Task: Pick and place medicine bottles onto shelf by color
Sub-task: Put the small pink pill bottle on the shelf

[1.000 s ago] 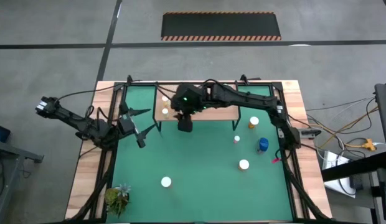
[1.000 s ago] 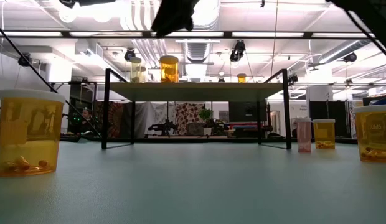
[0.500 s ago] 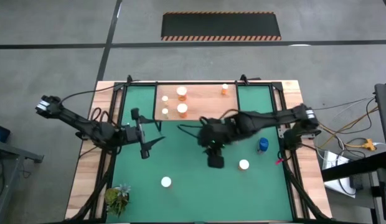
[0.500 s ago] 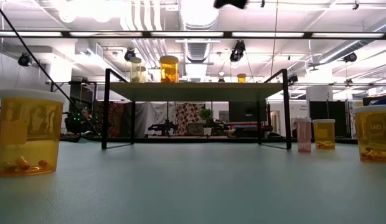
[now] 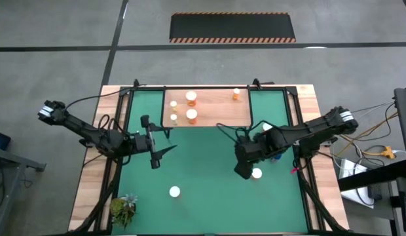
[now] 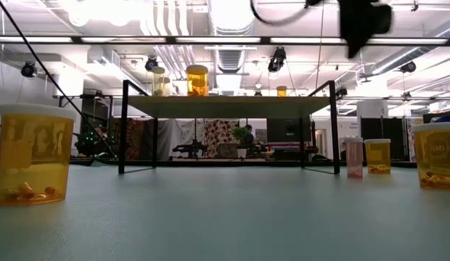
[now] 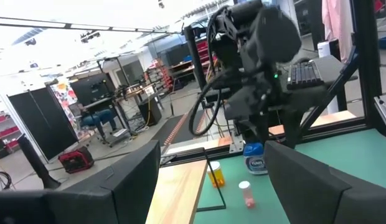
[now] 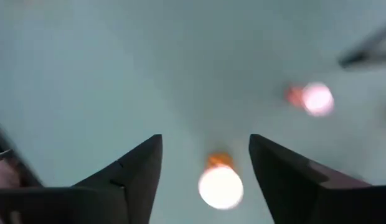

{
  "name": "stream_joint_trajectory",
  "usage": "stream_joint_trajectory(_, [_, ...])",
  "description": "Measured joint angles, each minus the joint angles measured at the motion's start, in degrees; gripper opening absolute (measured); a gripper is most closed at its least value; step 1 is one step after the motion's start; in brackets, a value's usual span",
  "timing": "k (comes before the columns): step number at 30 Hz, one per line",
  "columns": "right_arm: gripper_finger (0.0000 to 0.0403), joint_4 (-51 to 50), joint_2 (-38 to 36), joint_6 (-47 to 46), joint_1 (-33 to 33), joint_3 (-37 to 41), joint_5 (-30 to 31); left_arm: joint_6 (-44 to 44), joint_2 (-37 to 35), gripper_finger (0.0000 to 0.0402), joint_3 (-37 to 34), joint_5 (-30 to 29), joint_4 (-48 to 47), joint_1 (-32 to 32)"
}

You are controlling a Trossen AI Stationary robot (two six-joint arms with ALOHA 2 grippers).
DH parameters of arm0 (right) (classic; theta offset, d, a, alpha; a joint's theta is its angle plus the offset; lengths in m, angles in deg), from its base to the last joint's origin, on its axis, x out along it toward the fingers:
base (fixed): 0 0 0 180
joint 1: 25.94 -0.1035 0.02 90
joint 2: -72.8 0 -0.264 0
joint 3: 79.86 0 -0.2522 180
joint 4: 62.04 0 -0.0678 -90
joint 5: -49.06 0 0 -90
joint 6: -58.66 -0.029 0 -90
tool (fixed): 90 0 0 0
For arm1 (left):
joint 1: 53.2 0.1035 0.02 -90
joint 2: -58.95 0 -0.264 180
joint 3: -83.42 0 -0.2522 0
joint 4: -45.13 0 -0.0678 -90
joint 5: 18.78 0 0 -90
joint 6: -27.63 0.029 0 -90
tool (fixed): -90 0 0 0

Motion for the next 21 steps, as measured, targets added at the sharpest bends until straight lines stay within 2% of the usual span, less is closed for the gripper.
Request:
stream_joint_trajectory(4, [0.0257, -1.9, -1.3, -9.0, 0.0, 5.7, 0.2, 0.0, 0.0, 0.027, 0.0, 0.0, 0.0, 0.0])
stream_joint_trajectory(7, [0.0266, -1.6, -1.1, -11.1, 0.1, 8.7, 2.8, 0.1, 0.0, 0.027, 0.0, 0.0, 0.0, 0.0])
stream_joint_trajectory(12, [0.0259, -1.0, -0.3, -10.2, 0.5, 13.0, 7.1, 1.2, -0.1, 0.027, 0.0, 0.0, 0.0, 0.0])
stream_joint_trajectory(17, [0.0245, -0.6, -0.5, -13.2, 1.1, 16.6, 13.0, 1.3, -0.1, 0.027, 0.0, 0.0, 0.0, 0.0])
stream_joint_trajectory(21, [0.0242, 1.1, -0.5, -13.7, 1.1, 19.1, 14.6, 1.5, -0.2, 0.027, 0.0, 0.0, -0.1, 0.0])
